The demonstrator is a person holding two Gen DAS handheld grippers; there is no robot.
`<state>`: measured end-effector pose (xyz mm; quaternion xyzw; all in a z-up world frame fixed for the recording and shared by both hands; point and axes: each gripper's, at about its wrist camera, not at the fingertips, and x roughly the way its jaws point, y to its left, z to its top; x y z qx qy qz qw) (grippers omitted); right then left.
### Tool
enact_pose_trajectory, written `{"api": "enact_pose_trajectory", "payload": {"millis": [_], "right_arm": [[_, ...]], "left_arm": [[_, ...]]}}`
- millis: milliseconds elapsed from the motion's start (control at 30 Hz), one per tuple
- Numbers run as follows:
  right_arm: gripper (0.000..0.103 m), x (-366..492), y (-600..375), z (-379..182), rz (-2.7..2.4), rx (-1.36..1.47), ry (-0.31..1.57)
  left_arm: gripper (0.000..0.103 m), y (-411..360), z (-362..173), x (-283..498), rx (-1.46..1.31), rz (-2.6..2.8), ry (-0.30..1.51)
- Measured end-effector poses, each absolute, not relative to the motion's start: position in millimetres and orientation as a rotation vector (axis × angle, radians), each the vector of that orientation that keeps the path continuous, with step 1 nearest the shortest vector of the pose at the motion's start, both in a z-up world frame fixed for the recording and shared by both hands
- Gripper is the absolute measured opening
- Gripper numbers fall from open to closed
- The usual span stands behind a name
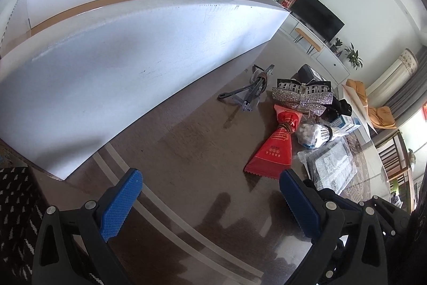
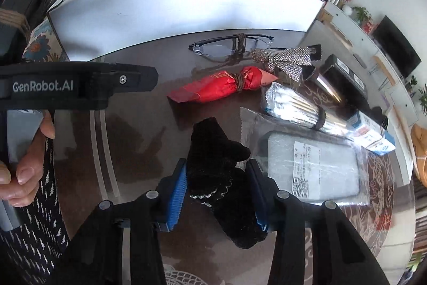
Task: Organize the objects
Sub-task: 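Lower the right tool onto the black cloth bundle and close it, then grasp the red wrapped package with the left tool while the right tool holds the black cloth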
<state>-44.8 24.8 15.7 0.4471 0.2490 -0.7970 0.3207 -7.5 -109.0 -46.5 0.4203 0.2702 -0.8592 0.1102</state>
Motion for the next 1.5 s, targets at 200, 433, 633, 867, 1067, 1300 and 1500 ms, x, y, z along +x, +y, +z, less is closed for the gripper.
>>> {"api": "enact_pose_trajectory", "payload": {"millis": [200, 433, 633, 867, 1067, 1300, 1500], "right_arm": [[0.044, -33, 112, 28, -2.328, 1.354, 0.216], [0.045, -25, 184, 25, -2.521, 1.450, 0.022], [0.083, -23, 186, 19, -2.598, 1.368, 0.056], [0.093, -22, 181, 10, -2.605, 1.289, 0.061], [0.093, -10, 179, 20, -2.549, 1.174, -0.022], [0.095, -12, 149, 18, -2.495, 1.179, 0.205], [0.095, -14, 140, -1, -2.452, 1.231, 0.255]], "left_arm": [[0.103, -104, -45, -9, 1.242, -2.558, 0.774], [0.103, -85, -38, -11, 1.243, -2.646, 0.644], [0.103, -75, -35, -12, 1.254, -2.691, 0.577], [0.103, -64, -37, -14, 1.300, -2.729, 0.530], [0.103, -60, -39, -15, 1.332, -2.736, 0.516], [0.103, -58, -41, -17, 1.346, -2.735, 0.535], [0.103, -55, -41, -17, 1.344, -2.744, 0.511]]}}
